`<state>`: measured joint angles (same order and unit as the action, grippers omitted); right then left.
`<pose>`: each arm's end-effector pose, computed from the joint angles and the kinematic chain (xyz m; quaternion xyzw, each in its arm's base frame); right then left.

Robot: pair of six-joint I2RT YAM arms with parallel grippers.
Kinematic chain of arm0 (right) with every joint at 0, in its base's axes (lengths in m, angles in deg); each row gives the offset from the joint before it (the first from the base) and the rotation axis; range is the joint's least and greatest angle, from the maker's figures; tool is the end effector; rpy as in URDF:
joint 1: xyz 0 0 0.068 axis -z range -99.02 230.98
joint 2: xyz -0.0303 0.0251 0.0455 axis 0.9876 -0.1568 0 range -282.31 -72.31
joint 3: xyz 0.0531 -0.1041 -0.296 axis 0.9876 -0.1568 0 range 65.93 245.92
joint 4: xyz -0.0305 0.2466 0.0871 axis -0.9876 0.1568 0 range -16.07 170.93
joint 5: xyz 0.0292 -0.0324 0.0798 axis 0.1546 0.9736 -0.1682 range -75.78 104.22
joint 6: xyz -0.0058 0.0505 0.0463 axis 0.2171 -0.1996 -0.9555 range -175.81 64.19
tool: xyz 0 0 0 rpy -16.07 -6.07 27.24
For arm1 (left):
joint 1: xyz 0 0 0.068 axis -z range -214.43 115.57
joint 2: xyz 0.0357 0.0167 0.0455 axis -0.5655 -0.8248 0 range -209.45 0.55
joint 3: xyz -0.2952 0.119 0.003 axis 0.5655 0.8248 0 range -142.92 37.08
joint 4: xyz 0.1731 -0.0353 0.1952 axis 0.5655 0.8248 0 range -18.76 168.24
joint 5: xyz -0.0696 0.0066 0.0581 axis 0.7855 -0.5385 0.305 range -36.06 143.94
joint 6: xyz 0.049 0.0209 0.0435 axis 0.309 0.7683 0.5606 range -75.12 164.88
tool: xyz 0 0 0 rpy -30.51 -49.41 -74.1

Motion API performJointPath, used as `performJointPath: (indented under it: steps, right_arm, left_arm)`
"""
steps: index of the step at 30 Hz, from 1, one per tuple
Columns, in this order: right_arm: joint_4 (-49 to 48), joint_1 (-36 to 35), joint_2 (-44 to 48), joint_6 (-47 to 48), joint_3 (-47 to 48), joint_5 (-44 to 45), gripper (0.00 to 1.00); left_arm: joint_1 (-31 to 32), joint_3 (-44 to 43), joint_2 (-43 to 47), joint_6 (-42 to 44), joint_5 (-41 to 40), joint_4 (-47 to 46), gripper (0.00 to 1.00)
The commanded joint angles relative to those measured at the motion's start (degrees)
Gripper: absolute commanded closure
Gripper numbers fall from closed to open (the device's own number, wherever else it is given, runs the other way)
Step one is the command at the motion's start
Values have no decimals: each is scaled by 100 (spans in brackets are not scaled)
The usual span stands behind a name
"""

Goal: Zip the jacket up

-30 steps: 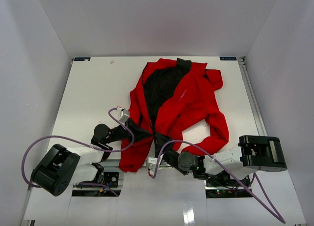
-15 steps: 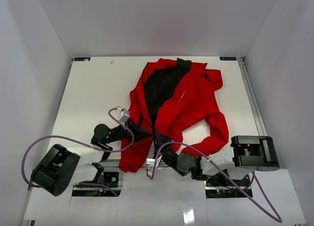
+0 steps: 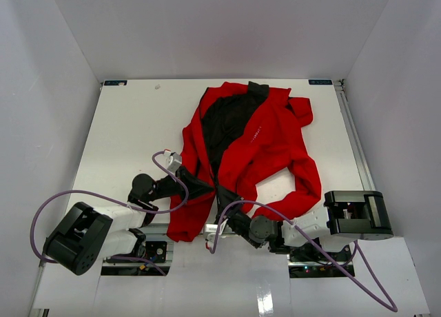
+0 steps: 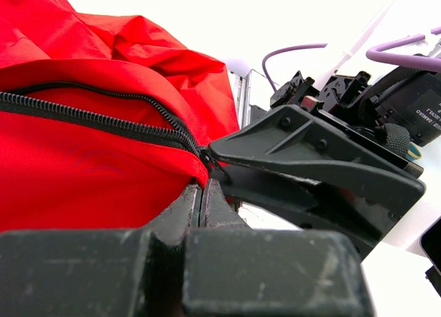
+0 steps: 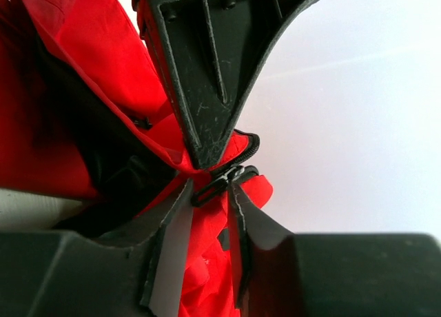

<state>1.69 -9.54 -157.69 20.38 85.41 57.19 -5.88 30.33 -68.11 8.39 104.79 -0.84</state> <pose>0.0355 0.2651 0.2349 -0.5848 0.3429 -0.1558 0.7184 0.1406 -0.1255 0.2326 0.2884 0.6010 -0.6047 0.4359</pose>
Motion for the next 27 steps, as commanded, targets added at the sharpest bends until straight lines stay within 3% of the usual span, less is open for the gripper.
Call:
performJointPath:
  steps: [1,7,14,27]
  right_arm:
    - [-1099,-27,101,-2,44,113,74]
    - [-1124,-26,144,-33,38,124,92]
    - [-936,260,418,-359,29,-80,92]
    - [992,742,1449,-1723,260,-991,92]
  left_arm:
    - [10,6,81,-5,171,-122,100]
    - [10,39,81,27,162,-130,100]
    - [10,179,231,147,122,-295,100]
    - [10,242,197,79,237,-587,100]
